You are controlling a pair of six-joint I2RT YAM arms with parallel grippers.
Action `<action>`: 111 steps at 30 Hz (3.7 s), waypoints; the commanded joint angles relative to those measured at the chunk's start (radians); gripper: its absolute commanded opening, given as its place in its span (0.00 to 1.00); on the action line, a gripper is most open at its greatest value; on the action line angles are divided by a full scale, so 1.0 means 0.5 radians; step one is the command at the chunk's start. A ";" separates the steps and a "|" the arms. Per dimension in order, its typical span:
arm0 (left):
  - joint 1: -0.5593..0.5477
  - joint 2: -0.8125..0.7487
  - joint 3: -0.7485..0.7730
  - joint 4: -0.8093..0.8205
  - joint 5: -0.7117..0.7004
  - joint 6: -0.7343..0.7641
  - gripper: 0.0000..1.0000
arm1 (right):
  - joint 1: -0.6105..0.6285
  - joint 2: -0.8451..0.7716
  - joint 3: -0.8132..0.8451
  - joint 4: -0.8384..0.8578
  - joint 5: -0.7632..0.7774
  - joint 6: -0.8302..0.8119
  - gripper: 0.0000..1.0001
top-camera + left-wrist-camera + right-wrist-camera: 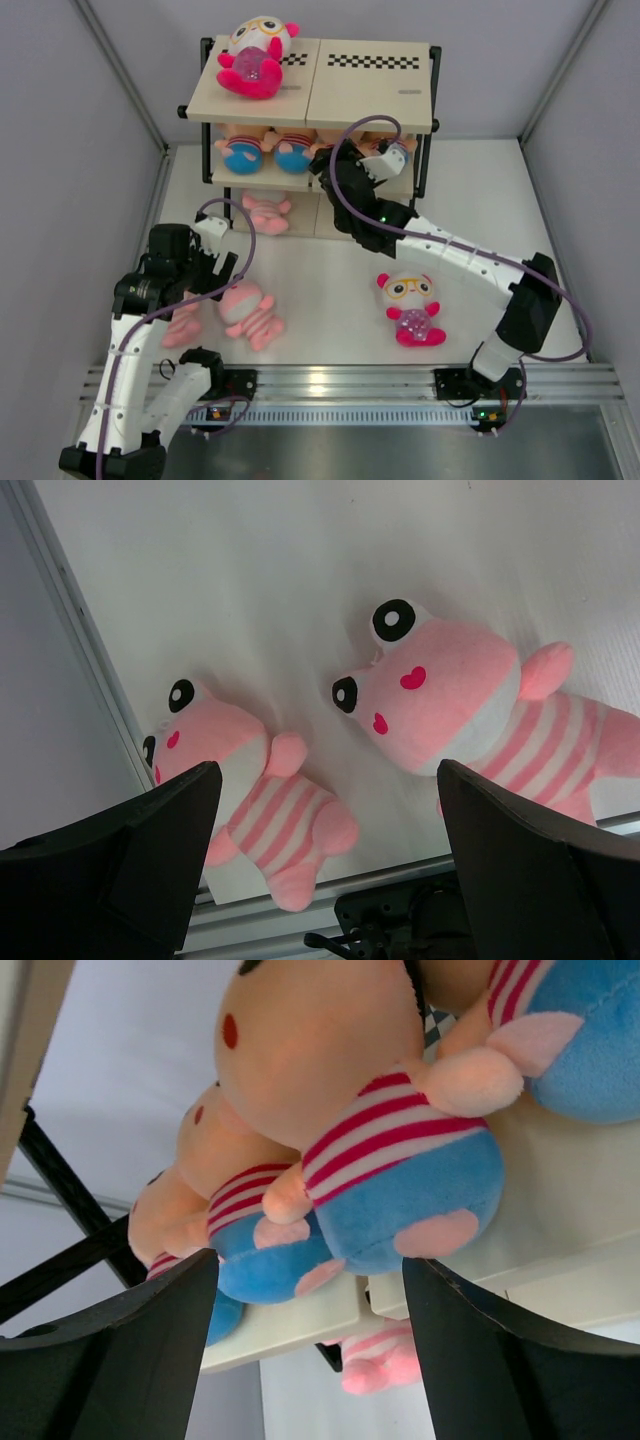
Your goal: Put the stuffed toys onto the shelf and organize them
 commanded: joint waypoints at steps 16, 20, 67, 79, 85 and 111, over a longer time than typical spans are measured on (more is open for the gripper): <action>-0.012 -0.020 -0.082 -0.012 0.025 0.017 0.95 | 0.274 -0.513 0.030 -0.982 -0.321 -0.711 0.74; -0.012 -0.038 -0.183 -0.012 -0.003 0.057 0.95 | 0.299 -0.742 -0.238 -1.654 -0.431 -0.360 0.74; -0.012 -0.207 -0.211 -0.135 -0.159 0.143 0.99 | 0.955 0.013 1.202 -2.554 -0.517 -0.446 0.00; -0.012 -0.213 -0.214 -0.135 -0.196 0.136 0.98 | 0.407 -0.506 1.044 -0.862 -0.122 -1.122 0.00; -0.012 -0.207 -0.224 -0.132 -0.199 0.140 0.99 | 0.244 -0.085 1.689 -0.704 0.004 -1.426 0.00; -0.012 -0.247 -0.242 -0.147 -0.245 0.158 0.99 | -0.204 0.223 1.598 -0.677 -0.091 -0.785 0.46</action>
